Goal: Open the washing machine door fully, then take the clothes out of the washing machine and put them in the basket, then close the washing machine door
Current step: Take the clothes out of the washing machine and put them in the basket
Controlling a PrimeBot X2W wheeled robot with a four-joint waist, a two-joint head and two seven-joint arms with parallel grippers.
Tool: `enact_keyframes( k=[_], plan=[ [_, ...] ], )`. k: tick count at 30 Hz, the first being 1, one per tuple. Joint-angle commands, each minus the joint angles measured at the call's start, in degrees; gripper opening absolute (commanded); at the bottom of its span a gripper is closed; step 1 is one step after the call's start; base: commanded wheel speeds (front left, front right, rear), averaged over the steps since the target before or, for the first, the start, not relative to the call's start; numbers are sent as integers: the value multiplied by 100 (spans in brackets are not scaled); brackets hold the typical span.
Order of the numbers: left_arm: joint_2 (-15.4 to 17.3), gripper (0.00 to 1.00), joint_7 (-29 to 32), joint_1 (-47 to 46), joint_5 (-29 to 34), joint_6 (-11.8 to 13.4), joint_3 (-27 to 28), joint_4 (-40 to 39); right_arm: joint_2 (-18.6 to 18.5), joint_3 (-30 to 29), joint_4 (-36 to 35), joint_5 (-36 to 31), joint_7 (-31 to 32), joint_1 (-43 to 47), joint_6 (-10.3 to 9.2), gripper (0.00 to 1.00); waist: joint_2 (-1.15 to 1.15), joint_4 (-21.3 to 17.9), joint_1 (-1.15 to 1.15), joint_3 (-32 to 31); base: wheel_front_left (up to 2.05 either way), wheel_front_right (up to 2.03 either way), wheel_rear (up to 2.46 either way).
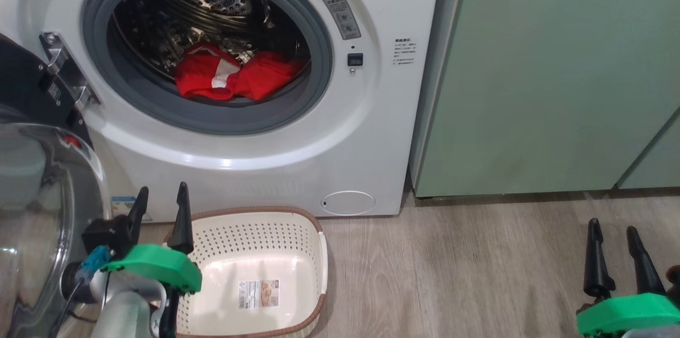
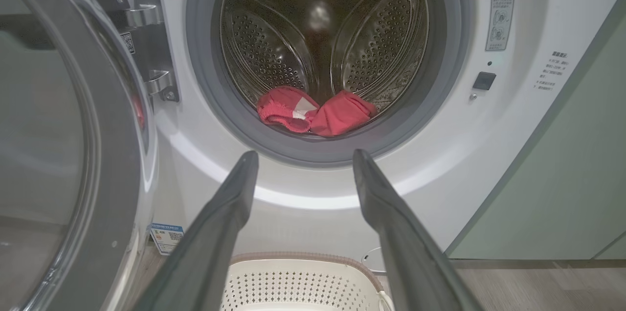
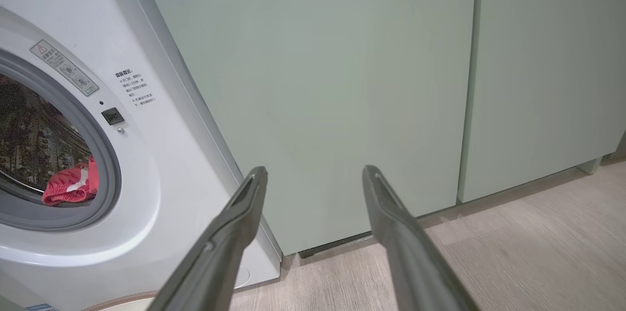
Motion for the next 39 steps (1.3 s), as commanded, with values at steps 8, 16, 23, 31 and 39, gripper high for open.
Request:
enact_keyframes(
  k=[8, 16, 23, 31, 39],
  plan=[
    [24, 100, -38, -83, 35, 66, 190, -180, -73, 177, -174, -4, -61, -125, -4, 100, 0, -13, 0, -24, 7, -7, 0],
    [-3, 100, -38, -121, 128, 255, 10, 108, -68, 211, -181, -19, -61, -143, -4, 100, 0, -45, 0, 18, 0, 0, 0],
    [35, 100, 196, -663, 354, 390, -360, 760, -63, 293, -214, -25, -61, -202, -4, 100, 0, -183, 0, 209, 0, 0, 0],
    [212, 100, 1260, -1917, 347, 468, -454, 1798, -102, 453, -201, 40, -61, -377, -4, 100, 0, -484, 0, 610, 0, 0, 0],
    [457, 100, 2158, -3625, 436, 802, -530, 2392, -70, 465, -317, 40, -61, -843, -4, 100, 0, -726, 0, 1568, 0, 0, 0]
  ],
)
